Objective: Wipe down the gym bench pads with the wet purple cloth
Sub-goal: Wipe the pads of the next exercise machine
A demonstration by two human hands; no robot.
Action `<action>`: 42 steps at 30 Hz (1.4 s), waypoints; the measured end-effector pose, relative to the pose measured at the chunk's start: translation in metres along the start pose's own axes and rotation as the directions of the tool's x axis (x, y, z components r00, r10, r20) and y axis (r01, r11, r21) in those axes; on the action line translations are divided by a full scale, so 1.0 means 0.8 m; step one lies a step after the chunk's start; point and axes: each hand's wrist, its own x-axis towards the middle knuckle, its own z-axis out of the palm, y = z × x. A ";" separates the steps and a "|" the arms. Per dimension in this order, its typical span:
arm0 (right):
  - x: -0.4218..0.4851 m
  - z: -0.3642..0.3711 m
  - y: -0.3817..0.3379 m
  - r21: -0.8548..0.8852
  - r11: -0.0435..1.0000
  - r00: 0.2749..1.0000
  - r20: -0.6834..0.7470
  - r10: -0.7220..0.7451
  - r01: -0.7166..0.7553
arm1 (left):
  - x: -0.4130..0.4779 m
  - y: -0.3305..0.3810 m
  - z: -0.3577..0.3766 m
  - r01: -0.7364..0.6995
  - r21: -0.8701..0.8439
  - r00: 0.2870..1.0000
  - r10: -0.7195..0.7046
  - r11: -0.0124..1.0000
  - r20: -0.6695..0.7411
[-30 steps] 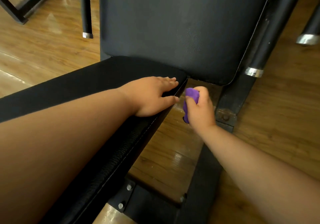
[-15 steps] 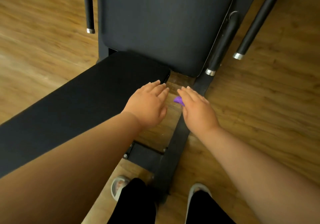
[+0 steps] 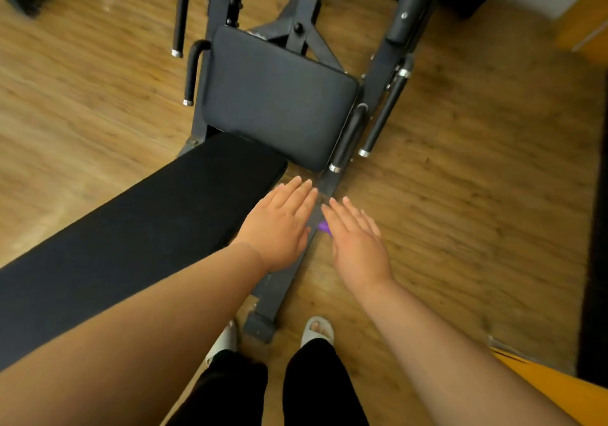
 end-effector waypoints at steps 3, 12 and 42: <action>-0.037 -0.038 -0.010 -0.044 0.998 0.999 -0.003 0.037 -0.037 | -0.026 0.028 -0.028 -0.064 0.006 0.997 0.064 0.998 -0.046; -0.165 -0.116 -0.089 -0.063 0.929 0.931 -0.059 0.361 -0.365 | -0.110 0.069 -0.066 -0.403 0.067 0.908 0.408 0.913 -0.100; -0.812 -0.236 -0.214 0.021 0.019 0.015 -0.192 0.981 -1.000 | -0.456 0.579 0.012 -0.979 0.202 0.012 0.999 0.001 0.053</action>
